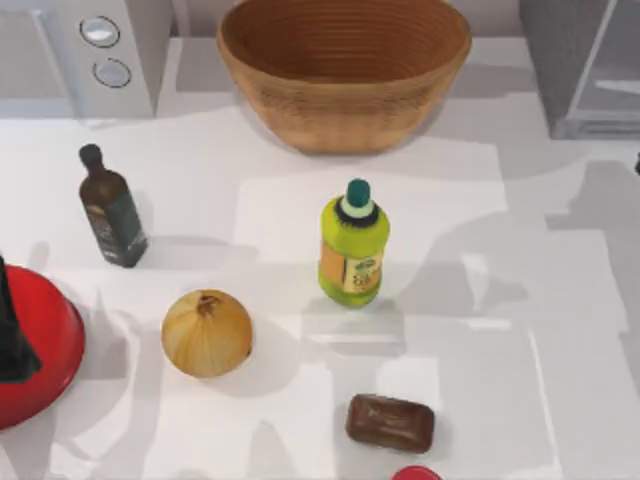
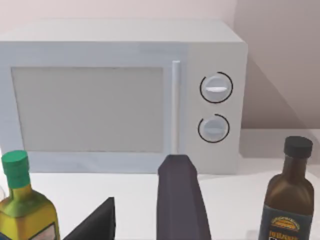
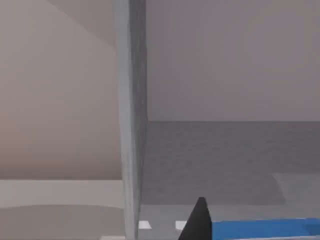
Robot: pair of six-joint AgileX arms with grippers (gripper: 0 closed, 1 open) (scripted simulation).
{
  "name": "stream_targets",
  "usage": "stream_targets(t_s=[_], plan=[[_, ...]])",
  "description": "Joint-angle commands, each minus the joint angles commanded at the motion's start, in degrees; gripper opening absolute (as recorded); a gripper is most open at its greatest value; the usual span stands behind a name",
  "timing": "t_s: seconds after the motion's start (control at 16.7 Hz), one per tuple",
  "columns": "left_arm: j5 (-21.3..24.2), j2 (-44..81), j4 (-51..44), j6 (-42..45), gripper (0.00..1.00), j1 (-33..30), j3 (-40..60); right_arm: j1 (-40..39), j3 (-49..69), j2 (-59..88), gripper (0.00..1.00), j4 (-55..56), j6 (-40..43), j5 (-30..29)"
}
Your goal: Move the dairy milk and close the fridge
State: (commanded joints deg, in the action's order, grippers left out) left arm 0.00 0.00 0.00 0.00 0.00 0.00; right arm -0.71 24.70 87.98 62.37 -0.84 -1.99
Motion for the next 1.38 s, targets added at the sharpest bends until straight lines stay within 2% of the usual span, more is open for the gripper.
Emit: stream_targets(t_s=[0.24, 0.78, 1.02, 1.38], plan=[[0.00, 0.00, 0.00, 0.00, 1.00, 0.00, 0.00, 1.84, 11.28, 7.44, 0.00, -6.91, 0.82, 1.85], [0.00, 0.00, 0.00, 0.00, 1.00, 0.00, 0.00, 9.03, 49.15, 30.92, 0.00, -34.33, 2.44, 6.46], [0.00, 0.00, 0.00, 0.00, 1.00, 0.00, 0.00, 10.54, 54.95, 35.39, 0.00, -40.13, 2.78, 7.34], [0.00, 0.00, 0.00, 0.00, 1.00, 0.00, 0.00, 10.49, 54.96, 35.39, 0.00, -40.17, 2.76, 7.33]])
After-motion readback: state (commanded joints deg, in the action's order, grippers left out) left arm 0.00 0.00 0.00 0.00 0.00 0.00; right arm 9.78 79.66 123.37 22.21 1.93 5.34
